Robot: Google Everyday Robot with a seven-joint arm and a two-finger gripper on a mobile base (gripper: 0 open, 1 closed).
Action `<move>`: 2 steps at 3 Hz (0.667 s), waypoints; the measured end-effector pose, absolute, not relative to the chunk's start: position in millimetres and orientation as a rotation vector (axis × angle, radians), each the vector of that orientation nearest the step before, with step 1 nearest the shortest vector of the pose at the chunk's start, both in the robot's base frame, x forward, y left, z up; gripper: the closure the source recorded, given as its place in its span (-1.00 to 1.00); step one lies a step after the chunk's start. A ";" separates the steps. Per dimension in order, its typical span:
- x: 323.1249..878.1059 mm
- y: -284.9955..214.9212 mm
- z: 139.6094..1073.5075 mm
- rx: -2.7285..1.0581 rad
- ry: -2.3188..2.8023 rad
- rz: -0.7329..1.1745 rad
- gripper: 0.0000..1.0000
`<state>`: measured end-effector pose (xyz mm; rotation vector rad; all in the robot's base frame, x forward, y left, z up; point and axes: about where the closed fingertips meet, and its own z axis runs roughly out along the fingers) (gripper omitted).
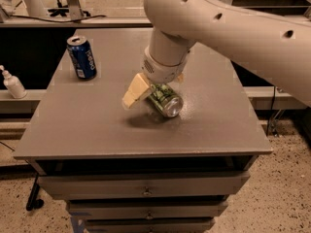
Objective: Place green can upright
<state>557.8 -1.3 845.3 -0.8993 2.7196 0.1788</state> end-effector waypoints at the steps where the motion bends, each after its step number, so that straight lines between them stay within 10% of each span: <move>1: 564.5 -6.9 842.9 -0.900 2.729 0.165 -1.00; 2: 571.0 -9.8 841.4 -0.912 2.747 0.148 -0.94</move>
Offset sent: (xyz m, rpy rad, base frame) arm 0.0226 -0.0139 -0.0055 -0.0521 0.0390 0.0012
